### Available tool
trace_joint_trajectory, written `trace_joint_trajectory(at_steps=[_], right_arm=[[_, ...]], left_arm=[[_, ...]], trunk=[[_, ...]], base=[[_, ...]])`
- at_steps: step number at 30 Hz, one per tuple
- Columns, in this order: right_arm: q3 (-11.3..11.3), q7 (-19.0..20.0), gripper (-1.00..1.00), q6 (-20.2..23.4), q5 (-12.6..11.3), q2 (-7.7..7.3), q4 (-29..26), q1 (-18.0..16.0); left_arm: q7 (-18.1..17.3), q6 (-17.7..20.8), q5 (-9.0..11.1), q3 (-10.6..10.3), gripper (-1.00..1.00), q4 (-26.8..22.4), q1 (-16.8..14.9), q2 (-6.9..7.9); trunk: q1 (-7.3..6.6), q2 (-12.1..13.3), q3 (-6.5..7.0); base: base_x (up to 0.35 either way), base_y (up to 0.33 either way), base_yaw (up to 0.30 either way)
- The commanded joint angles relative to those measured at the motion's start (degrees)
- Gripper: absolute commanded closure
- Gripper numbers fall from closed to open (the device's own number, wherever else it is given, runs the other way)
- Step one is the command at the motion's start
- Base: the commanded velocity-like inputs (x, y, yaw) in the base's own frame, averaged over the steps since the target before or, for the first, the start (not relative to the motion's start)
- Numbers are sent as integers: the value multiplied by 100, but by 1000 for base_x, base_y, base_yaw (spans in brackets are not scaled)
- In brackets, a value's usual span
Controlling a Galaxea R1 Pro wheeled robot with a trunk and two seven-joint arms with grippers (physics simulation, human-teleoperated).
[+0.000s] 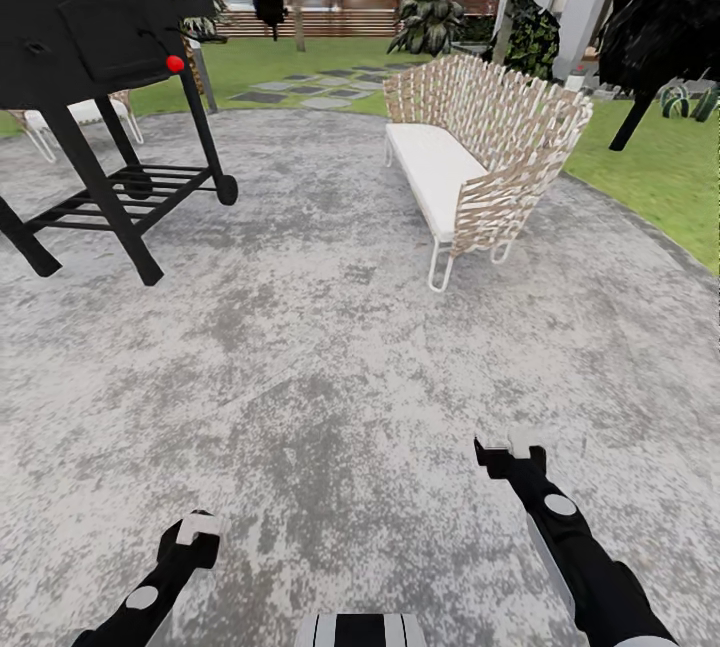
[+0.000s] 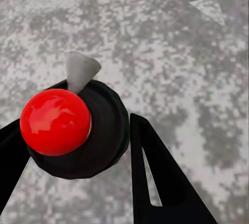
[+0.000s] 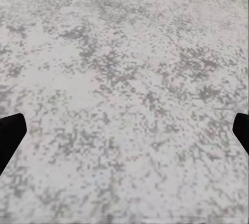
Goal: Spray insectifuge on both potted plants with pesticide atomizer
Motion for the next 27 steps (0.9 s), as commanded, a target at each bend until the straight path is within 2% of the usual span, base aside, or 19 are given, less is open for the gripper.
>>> trace_joint_trajectory(at_steps=[1, 4, 8, 12, 16, 17, 19, 23, 27], right_arm=[[1, 6, -100, 27, 6, -6, 111, -1], [1, -7, -100, -70, 5, -18, 510, 39], [1, -10, -100, -836, 6, -25, 1489, 121], [1, -8, -100, -2287, 1, -28, 2965, 145], [1, -8, -100, -3355, -3, -31, 3941, 148], [-1, -10, -100, -3462, -4, -33, 4060, 148], [-8, -12, -100, -3850, -10, -54, 4660, 149], [-8, -13, -100, -4157, -20, -57, 5198, 149], [-1, -16, -100, -4207, -17, -18, 5328, 149]], left_arm=[[-33, -22, -39, 48, 100, 6, 21, -2], [-28, -32, -32, 48, 100, 6, 129, -6], [-16, -274, -19, 53, 100, 12, 343, -12], [37, -557, -10, 72, 100, 10, 672, -15], [61, -653, 46, 96, 100, 10, 919, -10], [63, -681, 77, 98, 100, 10, 958, -10], [68, -892, 267, 106, 100, 10, 1129, -8], [70, -1105, 504, 109, 100, 13, 1324, 13], [74, -1143, 570, 110, 100, 10, 1418, 9]], trunk=[[-3, 0, 28], [-11, 4, 122], [-21, 9, 247], [-32, 15, 371], [-42, 20, 496], [-45, 22, 527], [-50, 24, 590], [-60, 30, 714], [-70, 35, 839]], base=[[0, 0, 0], [0, 0, 0], [0, 0, 0], [0, 0, 0], [0, 0, 0], [0, 0, 0], [0, 0, 0], [0, 0, 0], [0, 0, 0]])
